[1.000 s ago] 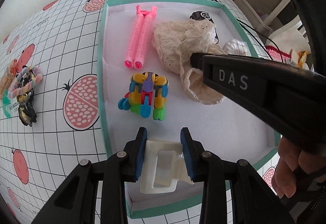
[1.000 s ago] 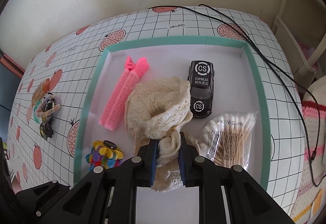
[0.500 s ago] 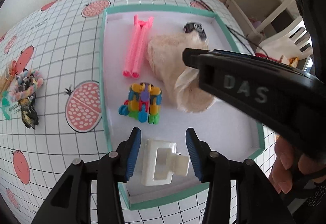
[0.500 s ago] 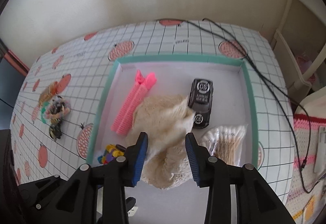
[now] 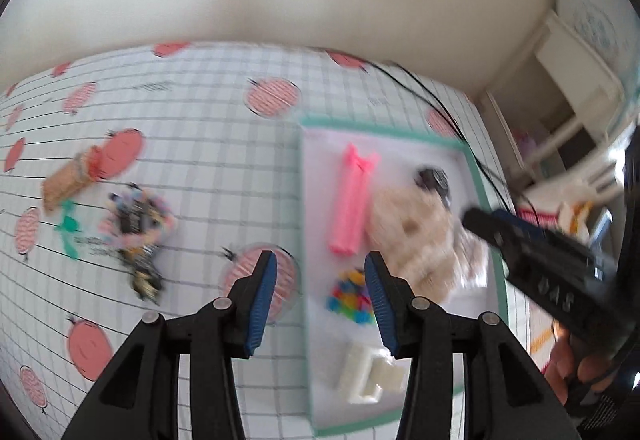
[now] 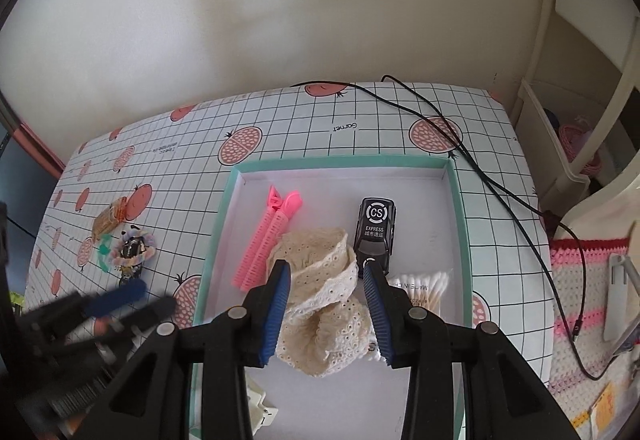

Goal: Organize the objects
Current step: 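Open both tools releasing the white clip and lace cloth in the tray, then reach the right tool to the rainbow ring while the left tool reaches the green piece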

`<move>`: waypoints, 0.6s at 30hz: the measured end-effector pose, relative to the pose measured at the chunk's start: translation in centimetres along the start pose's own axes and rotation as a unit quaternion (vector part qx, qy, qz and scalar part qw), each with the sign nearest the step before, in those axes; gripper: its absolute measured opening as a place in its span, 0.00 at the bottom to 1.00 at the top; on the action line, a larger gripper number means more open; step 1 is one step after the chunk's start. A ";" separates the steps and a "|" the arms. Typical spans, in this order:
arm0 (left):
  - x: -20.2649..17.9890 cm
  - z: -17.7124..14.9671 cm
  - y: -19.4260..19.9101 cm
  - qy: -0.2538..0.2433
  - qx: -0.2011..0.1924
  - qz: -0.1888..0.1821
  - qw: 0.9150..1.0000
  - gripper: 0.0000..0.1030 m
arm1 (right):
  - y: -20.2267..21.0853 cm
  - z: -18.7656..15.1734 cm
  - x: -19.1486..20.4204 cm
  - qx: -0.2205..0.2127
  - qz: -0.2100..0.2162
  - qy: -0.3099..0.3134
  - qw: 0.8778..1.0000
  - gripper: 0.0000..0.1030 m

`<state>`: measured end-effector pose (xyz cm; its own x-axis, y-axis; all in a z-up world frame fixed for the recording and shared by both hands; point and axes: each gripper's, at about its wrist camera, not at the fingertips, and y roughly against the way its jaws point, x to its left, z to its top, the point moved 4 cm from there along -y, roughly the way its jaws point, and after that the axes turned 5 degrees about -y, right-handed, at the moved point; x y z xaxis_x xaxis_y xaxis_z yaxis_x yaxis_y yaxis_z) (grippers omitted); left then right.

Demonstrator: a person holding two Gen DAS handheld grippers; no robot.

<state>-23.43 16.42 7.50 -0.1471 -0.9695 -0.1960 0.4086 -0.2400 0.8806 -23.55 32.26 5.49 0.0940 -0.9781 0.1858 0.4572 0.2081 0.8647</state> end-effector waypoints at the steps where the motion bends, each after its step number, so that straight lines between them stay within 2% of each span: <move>1: 0.7 0.1 0.5 0.007 -0.006 0.005 1.000 0.45 | -0.1 0.0 0.2 0.000 -0.001 0.000 1.000 0.40; 7: 4.3 2.5 0.5 0.037 -0.036 0.025 0.998 0.45 | -0.4 0.1 1.0 0.003 -0.007 0.007 1.000 0.40; 9: 5.4 2.8 0.8 0.045 -0.042 0.029 0.998 0.51 | -0.5 0.2 1.4 0.001 -0.010 0.012 1.000 0.40; 10: 6.1 2.9 1.1 0.049 -0.045 0.031 0.997 0.58 | -0.5 0.2 1.6 -0.001 -0.011 0.015 1.000 0.40; 13: 7.8 3.3 1.2 0.060 -0.050 0.045 0.996 0.59 | -0.7 0.3 2.3 -0.004 -0.012 0.021 1.000 0.40; 15: 9.1 3.5 1.2 0.067 -0.051 0.051 0.995 0.63 | -0.8 0.5 2.7 -0.006 -0.011 0.018 1.000 0.45; 16: 9.7 3.6 1.5 0.071 -0.052 0.051 0.995 0.71 | -1.0 0.6 3.0 -0.008 -0.009 0.015 1.000 0.48; 18: 11.3 3.7 1.7 0.080 -0.055 0.055 0.994 0.75 | -1.2 0.8 3.7 -0.011 -0.003 0.012 1.000 0.51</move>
<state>-27.71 5.22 8.41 0.0452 -0.9835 -0.1753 0.5119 -0.1279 0.8495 -24.46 28.38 5.53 0.1125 -0.9793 0.1681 0.4773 0.2016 0.8553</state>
